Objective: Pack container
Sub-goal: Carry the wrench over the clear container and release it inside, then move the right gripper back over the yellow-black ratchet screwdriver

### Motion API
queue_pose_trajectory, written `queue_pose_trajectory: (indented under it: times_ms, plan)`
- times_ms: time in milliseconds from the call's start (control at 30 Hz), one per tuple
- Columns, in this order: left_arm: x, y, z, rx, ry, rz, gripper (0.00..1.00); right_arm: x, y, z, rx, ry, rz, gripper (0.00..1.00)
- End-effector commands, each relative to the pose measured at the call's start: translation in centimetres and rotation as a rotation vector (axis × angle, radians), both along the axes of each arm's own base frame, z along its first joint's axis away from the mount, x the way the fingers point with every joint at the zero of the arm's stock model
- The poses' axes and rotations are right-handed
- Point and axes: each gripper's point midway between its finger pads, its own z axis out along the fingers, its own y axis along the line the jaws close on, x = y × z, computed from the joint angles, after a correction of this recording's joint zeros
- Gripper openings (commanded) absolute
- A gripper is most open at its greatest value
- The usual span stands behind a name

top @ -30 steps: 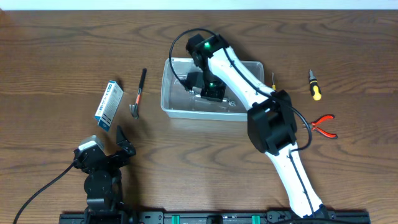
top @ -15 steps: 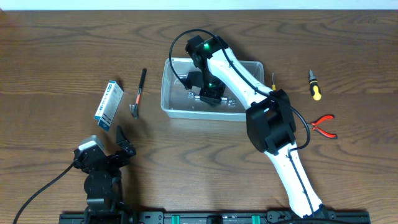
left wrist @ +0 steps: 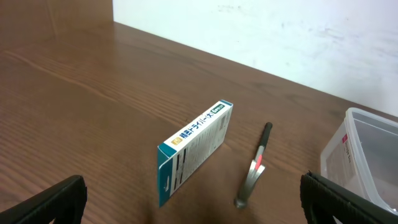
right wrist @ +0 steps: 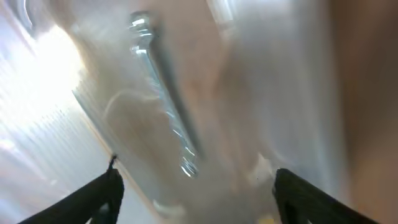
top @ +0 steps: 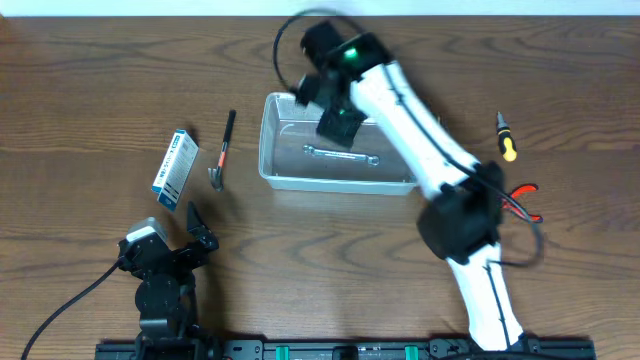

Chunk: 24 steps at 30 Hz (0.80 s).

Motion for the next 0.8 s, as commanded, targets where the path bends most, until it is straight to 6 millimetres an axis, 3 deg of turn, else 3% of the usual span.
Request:
queue_pose_trajectory:
  times_ms: [0, 67, 167, 300, 467, 600, 767]
  plan:
    - [0.0, 0.0, -1.2, 0.010, 0.030, -0.002, 0.98, 1.7, -5.5, 8.0, 0.033, -0.203, -0.273, 0.80]
    - [0.0, 0.0, -1.2, 0.010, 0.030, -0.002, 0.98, 1.8, -8.7, 10.1, 0.075, -0.230, -0.412, 0.80]
    - [0.0, 0.0, -1.2, 0.010, 0.030, -0.002, 0.98, 1.5, -14.4, 11.4, 0.100, -0.223, -0.634, 0.77]
    - [0.0, 0.0, -1.2, 0.010, 0.030, -0.001, 0.98, 0.4, -21.4, 10.5, 0.109, -0.118, -0.815, 0.74]
    - [0.0, 0.0, -1.2, 0.010, 0.030, -0.002, 0.98, 0.0, -28.5, 9.1, 0.085, -0.077, -0.944, 0.66]
    - [0.0, 0.0, -1.2, 0.010, 0.030, -0.002, 0.98, -0.3, -32.5, 7.3, 0.087, -0.052, -1.031, 0.66]
    - [0.0, 0.0, -1.2, 0.010, 0.030, -0.002, 0.98, -0.3, -34.1, 3.6, 0.103, 0.004, -1.032, 0.75]
